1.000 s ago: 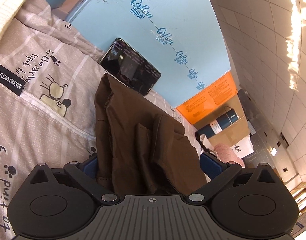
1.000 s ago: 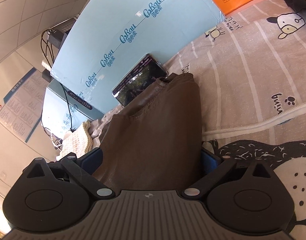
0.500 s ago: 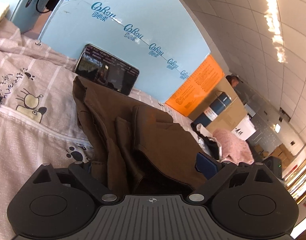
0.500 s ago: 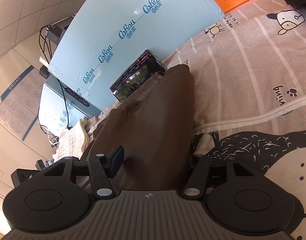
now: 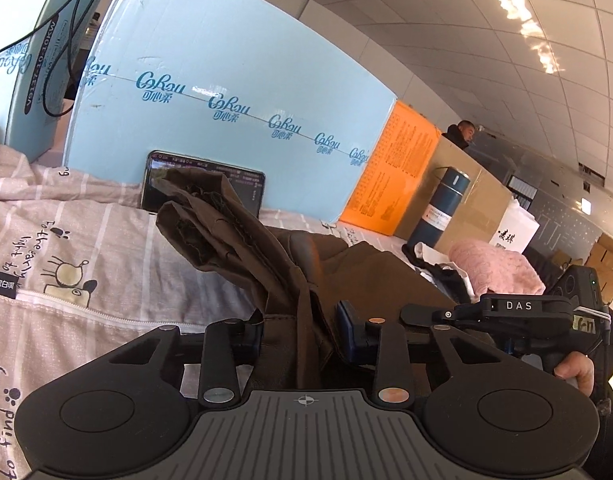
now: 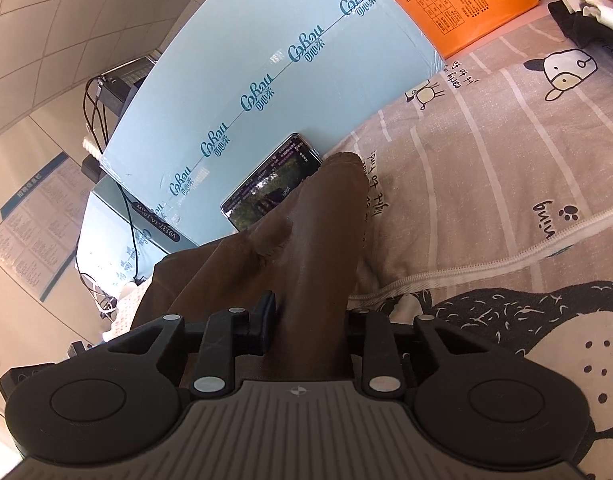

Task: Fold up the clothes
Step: 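Grasp the folded vest with the right gripper while the left gripper grasps it too, then carry the folded vest with both grippers onto the pink sweater stack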

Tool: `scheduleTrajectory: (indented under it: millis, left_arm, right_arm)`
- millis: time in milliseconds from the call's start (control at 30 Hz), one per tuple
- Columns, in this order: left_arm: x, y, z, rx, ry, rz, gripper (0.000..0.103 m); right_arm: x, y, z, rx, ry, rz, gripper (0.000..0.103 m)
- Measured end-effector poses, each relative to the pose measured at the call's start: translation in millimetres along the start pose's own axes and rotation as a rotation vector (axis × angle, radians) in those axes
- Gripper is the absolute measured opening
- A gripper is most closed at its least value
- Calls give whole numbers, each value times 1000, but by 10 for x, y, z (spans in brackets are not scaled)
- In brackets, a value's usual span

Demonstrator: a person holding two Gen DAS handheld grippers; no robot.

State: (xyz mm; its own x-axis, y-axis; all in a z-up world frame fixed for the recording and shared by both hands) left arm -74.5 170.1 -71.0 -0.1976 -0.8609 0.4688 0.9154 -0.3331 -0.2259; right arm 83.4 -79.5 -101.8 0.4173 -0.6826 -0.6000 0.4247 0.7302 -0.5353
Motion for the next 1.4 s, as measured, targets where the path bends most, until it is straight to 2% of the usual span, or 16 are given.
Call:
scheduleTrajectory:
  millis: [167,333,633,733,1033,1167,1400]
  left_arm:
    - [214,23,68,22,27,-5,30]
    - [525,187,203,32,95,-49,30]
    - [1261,1011,411,-35,277,-181,27]
    - [1469,1296,492,-39,304,-223,27]
    - [1965,2179,599,-26,319,-331,27]
    - [2100,2566,591,-26,293,-357,27]
    - [2213,3120,467,-41,262,-370,26]
  right_arm:
    - [-25,-220,59,40,9,18,20]
    - [46,-554,184,124,-12,15,20]
    - [450,-1154,574,305,-25,-99,20]
    - [616,-1331,694,375,-24,-139,20]
    - [1247,-1760,1166,533,43,-230,20]
    - [1519,-1873,1386,581,75,-282,20]
    - [1846,-1881,1634,665,57,-432,20]
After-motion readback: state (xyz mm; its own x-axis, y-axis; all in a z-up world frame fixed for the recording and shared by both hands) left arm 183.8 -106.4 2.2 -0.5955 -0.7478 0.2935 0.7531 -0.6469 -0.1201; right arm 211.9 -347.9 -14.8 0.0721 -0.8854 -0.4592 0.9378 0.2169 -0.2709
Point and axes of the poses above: each gripper's, at about its wrist camera, not at the fingertips, and y roughly the way its jaws point, x to its right, z to its top, the point moved 3 cm from there along y, roughly the way its jaws point, and after that the axes turned 15 degrees about -z, right-handed, at the moved point
